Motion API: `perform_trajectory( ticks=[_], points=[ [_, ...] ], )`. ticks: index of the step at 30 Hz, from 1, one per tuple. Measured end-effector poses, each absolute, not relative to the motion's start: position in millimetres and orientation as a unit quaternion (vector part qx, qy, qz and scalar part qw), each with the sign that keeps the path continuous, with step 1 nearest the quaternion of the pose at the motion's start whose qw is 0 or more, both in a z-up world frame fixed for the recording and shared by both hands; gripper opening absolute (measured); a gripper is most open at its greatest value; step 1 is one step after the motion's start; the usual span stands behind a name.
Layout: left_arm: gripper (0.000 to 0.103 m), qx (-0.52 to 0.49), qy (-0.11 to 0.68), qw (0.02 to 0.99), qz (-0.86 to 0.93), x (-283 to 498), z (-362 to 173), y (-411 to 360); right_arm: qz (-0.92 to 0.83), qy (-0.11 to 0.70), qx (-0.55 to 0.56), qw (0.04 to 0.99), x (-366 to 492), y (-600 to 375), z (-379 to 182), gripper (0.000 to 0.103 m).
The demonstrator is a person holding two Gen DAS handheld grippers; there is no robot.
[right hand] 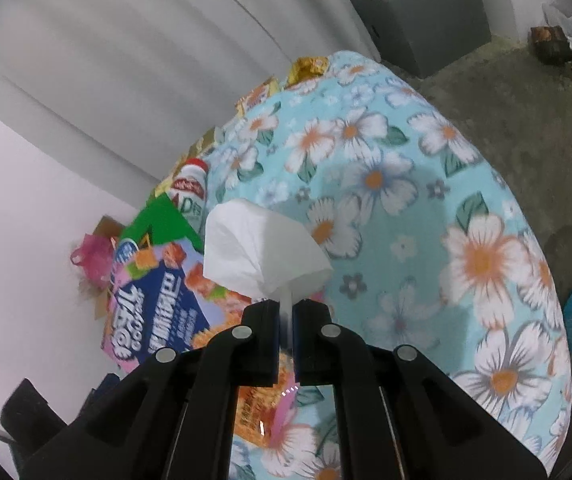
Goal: Collect trash
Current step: 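Grasp another white tissue with the right gripper while the left gripper grasps the pink chip bag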
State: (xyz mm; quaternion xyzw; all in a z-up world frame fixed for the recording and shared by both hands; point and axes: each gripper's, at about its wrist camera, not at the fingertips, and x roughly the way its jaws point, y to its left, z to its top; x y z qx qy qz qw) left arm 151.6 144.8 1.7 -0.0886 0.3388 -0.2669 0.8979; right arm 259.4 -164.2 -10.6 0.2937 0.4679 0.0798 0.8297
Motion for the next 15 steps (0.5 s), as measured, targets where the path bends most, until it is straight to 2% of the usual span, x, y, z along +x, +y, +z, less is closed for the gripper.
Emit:
perform_trajectory(
  ticks=[11, 15],
  points=[
    [0.076, -0.106, 0.366, 0.879, -0.287, 150, -4, 123, 0.093, 0.489, 0.309, 0.810, 252, -165, -39, 0.005],
    [0.068, -0.125, 0.369, 0.875, -0.286, 157, -6, 125, 0.100, 0.493, 0.312, 0.806, 250, -163, -44, 0.005]
  ],
)
